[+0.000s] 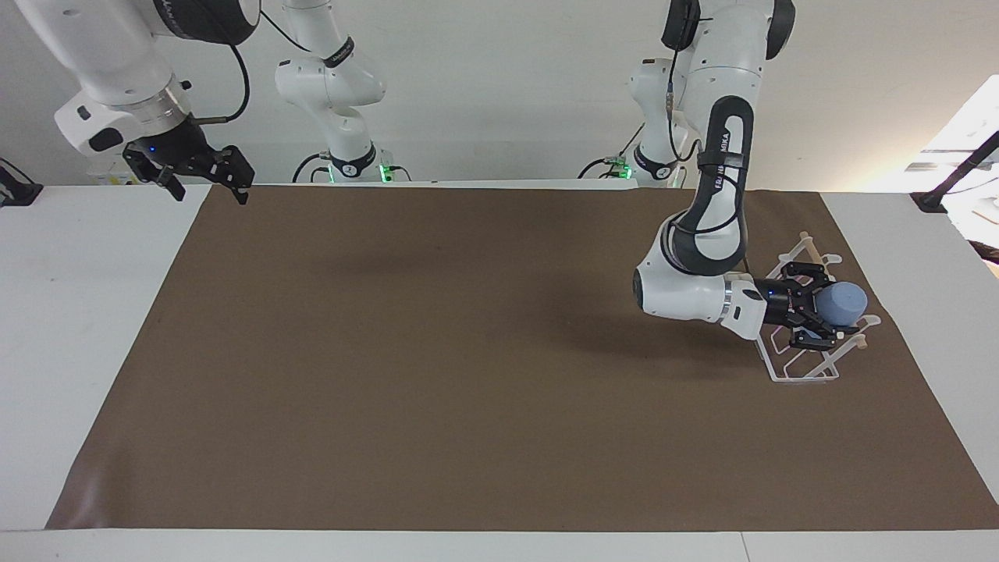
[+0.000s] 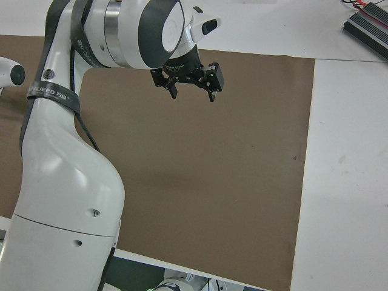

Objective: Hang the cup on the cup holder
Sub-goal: 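Lower the cup onto the rack hook with the left gripper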

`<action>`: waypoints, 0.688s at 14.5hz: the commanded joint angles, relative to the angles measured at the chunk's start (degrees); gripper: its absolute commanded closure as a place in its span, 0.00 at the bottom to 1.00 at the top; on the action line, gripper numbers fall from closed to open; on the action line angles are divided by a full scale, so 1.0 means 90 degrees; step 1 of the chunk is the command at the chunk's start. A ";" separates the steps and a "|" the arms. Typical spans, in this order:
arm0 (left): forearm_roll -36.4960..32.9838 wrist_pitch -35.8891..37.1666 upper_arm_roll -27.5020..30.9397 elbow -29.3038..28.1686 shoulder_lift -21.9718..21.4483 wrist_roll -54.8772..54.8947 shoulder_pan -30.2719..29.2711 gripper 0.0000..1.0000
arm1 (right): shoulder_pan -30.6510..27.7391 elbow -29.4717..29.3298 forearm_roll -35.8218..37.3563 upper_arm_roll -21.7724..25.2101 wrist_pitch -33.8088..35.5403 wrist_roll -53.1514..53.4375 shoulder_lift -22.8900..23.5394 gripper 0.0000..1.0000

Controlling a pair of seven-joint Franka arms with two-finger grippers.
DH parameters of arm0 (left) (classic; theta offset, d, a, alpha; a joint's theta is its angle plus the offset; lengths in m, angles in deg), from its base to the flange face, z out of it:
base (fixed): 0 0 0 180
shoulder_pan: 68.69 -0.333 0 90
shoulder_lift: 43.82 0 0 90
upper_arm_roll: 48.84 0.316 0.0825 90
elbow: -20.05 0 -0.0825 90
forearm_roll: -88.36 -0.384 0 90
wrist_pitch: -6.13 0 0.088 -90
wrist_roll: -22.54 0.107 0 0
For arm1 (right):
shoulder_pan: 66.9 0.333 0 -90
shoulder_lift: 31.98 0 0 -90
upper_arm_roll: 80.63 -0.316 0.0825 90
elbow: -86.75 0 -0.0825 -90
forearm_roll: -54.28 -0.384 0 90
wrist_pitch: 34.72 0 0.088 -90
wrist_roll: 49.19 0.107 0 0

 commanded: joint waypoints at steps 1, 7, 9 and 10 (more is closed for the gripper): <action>0.0245 -0.0163 -0.0076 -0.0156 -0.0133 -0.0124 -0.0066 1.00 | 0.0004 -0.0030 0.0092 0.0038 0.0025 -0.0143 -0.0029 0.01; 0.0842 -0.0386 -0.0076 -0.0059 -0.0104 -0.0173 -0.0075 0.07 | 0.0004 0.0077 0.0093 0.0038 0.0172 -0.0346 -0.0213 0.01; 0.0872 -0.0582 -0.0047 0.0097 -0.0084 -0.0066 -0.0143 0.00 | -0.0064 0.0117 0.0102 0.0048 0.0153 -0.0436 -0.0224 0.01; 0.0910 -0.0650 -0.0066 0.0301 -0.0094 -0.0075 -0.0182 0.00 | -0.0132 0.0126 0.0093 0.0038 0.0162 -0.0436 -0.0224 0.01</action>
